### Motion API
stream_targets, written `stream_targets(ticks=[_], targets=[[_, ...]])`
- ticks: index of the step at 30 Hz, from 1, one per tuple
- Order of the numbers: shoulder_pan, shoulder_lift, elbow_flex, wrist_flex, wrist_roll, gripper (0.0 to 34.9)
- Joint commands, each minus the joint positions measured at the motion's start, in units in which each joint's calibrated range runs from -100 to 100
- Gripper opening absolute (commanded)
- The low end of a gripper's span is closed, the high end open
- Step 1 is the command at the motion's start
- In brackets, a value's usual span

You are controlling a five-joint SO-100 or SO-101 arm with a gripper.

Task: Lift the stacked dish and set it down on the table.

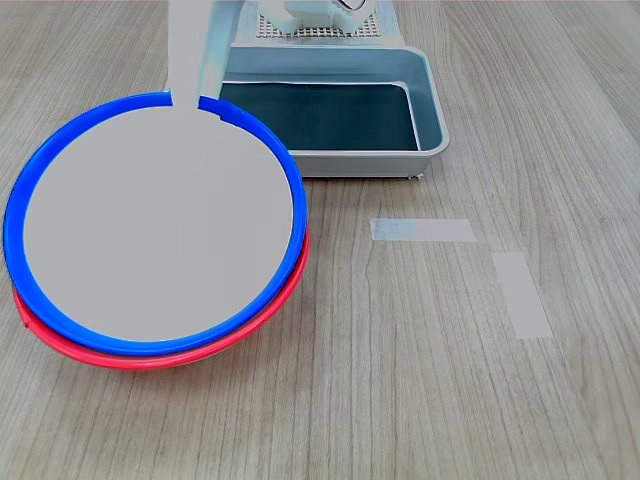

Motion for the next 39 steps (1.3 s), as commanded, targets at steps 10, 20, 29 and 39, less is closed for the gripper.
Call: stream_targets(ticks=[10,20,29,39], targets=[[0.8,8.0,-10.3,-2.3,1.2,0.3],[-0.5,1.8,-11.9,-2.7,1.2,0.1],[-10.5,-0.7,-17.9,3.3,-0.2,0.0],[-22.0,5.0,-22.0,6.2,-2.0,0.0]])
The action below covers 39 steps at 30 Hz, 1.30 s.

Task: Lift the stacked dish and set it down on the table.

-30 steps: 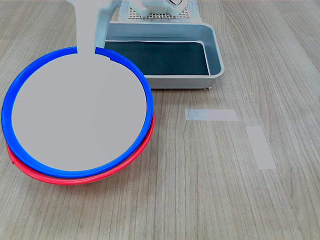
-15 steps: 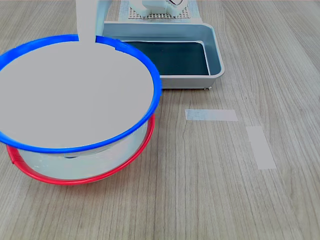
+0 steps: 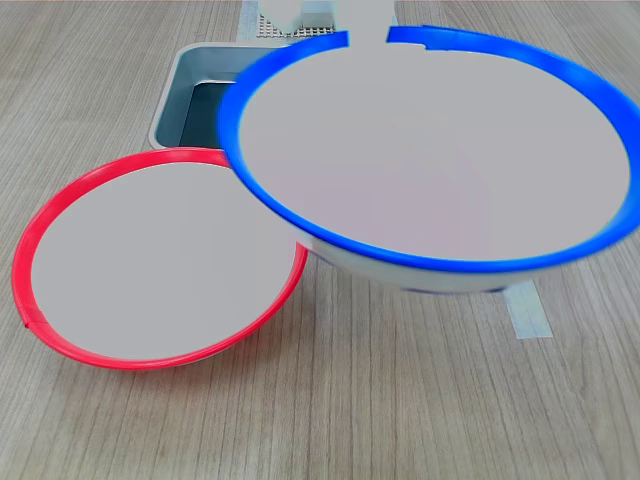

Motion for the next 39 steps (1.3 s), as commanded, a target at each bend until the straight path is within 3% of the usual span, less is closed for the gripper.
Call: stream_targets(ticks=[1,25,26,28,29,34,39], targets=[[-2.7,1.7,-2.4,-0.6,-0.3,0.0],[-6.5,13.8,5.1,-7.0,1.4,0.1],[-6.4,13.8,5.2,-6.8,1.5,1.1],[-6.3,13.2,5.5,-6.3,1.6,7.7],[-6.2,12.4,5.8,-6.1,1.7,8.9],[-4.5,4.6,10.7,-4.4,3.8,8.1],[-2.4,-6.2,15.2,2.5,5.1,7.4]])
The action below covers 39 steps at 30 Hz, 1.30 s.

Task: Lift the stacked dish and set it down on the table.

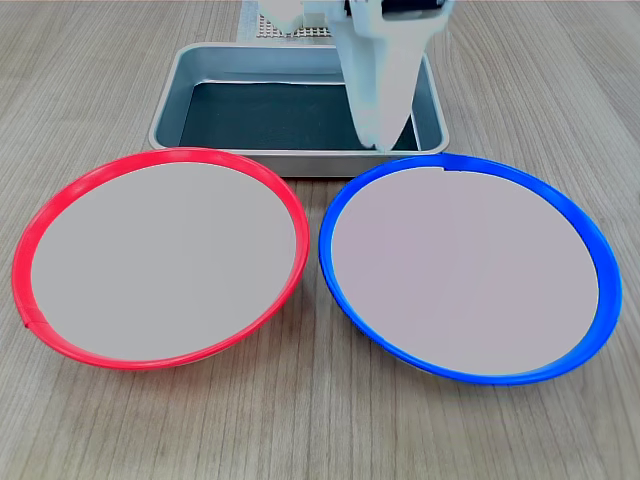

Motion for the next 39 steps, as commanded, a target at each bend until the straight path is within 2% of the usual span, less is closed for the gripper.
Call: stream_targets(ticks=[1,2,3,4,9,12,17,20,24,30,31,32,39], targets=[[2.3,-10.3,1.7,4.2,0.6,3.1],[2.7,-11.7,2.1,4.7,0.5,0.2],[3.7,-14.7,3.0,5.0,0.3,0.2],[7.4,-25.6,9.3,-0.3,-1.3,0.2],[11.6,-46.4,29.5,-13.0,-4.2,0.1],[13.6,-68.7,52.0,-19.2,-8.2,0.0],[15.2,-82.8,63.9,-13.5,-9.7,0.0],[15.2,-87.8,65.8,-5.5,-9.7,0.0],[14.5,-88.6,65.8,1.6,-10.5,0.0],[14.4,-88.6,65.8,1.7,-10.5,0.2],[14.4,-88.6,65.8,1.7,-10.5,1.7],[14.4,-88.6,65.8,1.7,-10.5,0.3],[14.4,-88.6,65.8,1.7,-10.5,0.3]])
